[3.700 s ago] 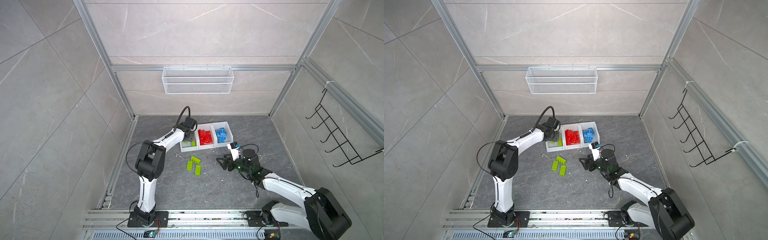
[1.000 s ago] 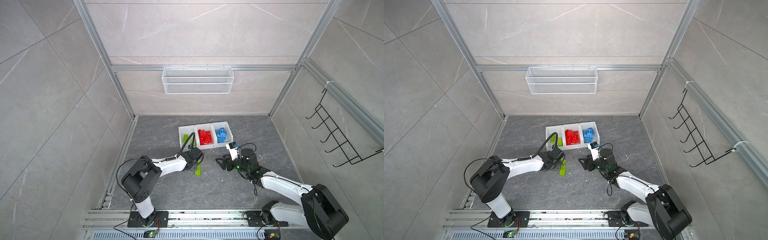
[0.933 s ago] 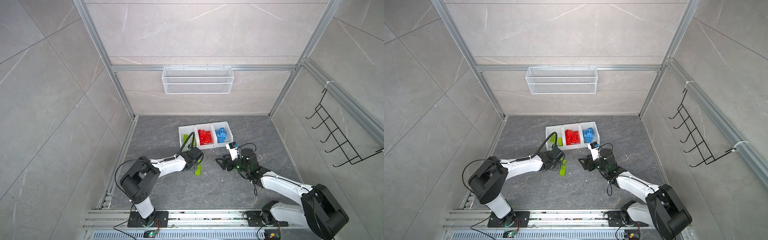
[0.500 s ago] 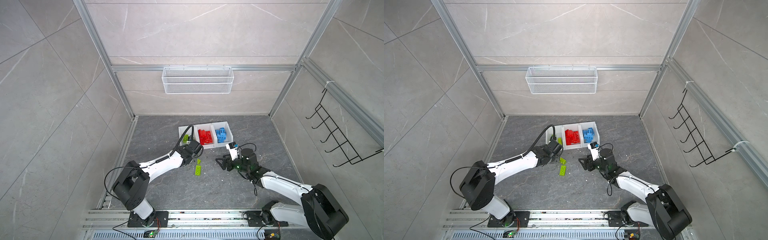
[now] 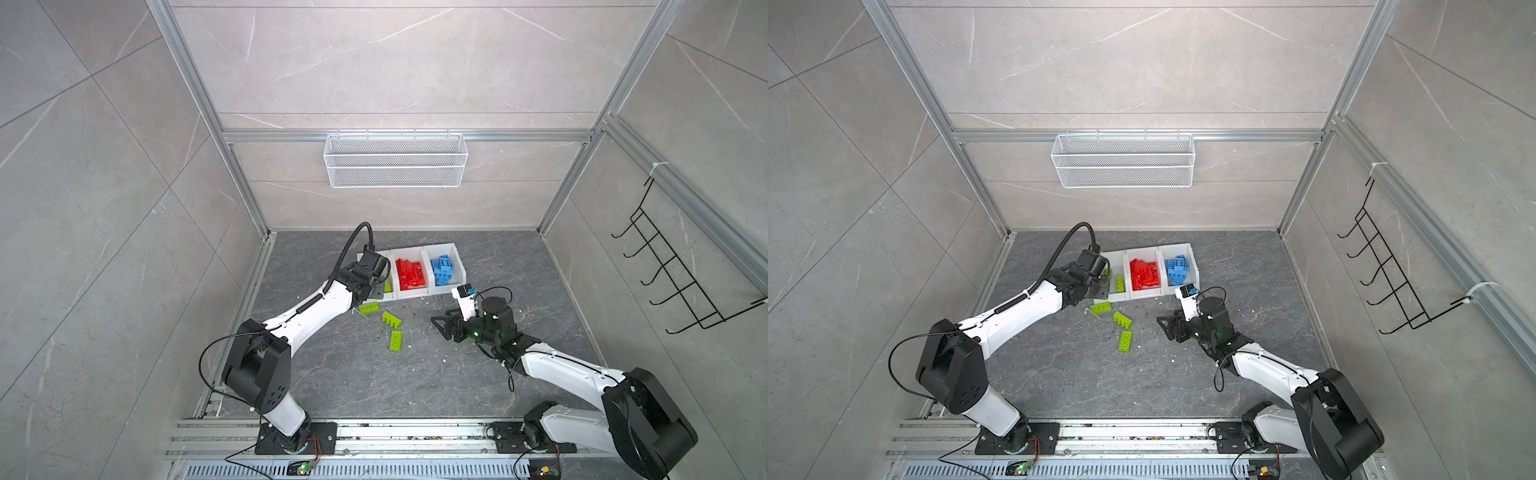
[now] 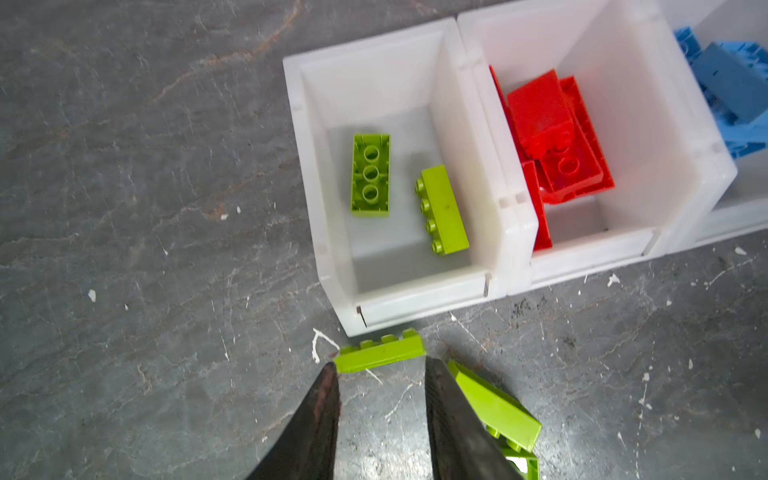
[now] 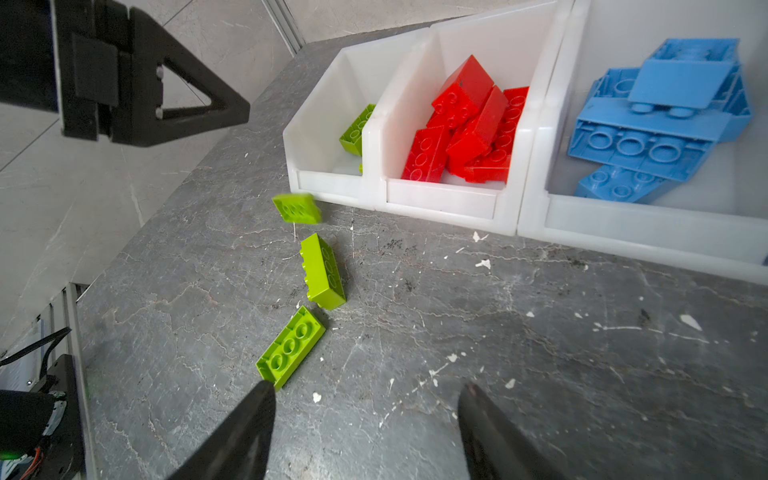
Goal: Sort the legos into containers by color
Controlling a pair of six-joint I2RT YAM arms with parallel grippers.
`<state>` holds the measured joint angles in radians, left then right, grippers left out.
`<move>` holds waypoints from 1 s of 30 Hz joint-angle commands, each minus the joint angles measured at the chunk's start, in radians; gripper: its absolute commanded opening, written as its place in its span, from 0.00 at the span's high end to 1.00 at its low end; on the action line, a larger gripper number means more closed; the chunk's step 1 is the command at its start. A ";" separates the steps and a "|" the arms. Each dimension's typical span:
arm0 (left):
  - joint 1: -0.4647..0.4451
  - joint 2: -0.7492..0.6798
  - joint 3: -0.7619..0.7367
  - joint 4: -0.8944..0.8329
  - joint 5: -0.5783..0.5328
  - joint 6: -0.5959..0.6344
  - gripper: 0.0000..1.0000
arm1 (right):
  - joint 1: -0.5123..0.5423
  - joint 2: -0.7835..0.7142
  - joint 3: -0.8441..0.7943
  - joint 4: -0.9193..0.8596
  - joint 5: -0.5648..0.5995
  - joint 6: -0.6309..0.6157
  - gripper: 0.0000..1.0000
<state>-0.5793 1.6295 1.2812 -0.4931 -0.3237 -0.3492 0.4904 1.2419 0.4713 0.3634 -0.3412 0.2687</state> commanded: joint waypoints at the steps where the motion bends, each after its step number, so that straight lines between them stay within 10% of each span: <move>1: 0.029 0.050 0.065 0.012 0.069 0.059 0.62 | 0.007 0.007 0.029 -0.014 -0.005 -0.020 0.29; 12: 0.004 -0.071 -0.118 -0.040 0.060 -0.015 0.25 | 0.010 0.019 0.035 -0.016 -0.010 -0.021 0.28; 30: -0.039 0.079 -0.212 0.077 -0.021 -0.254 0.19 | 0.014 0.011 0.035 -0.024 -0.005 -0.025 0.28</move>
<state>-0.6231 1.6836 1.0344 -0.4374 -0.3077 -0.5549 0.4973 1.2568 0.4789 0.3626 -0.3412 0.2649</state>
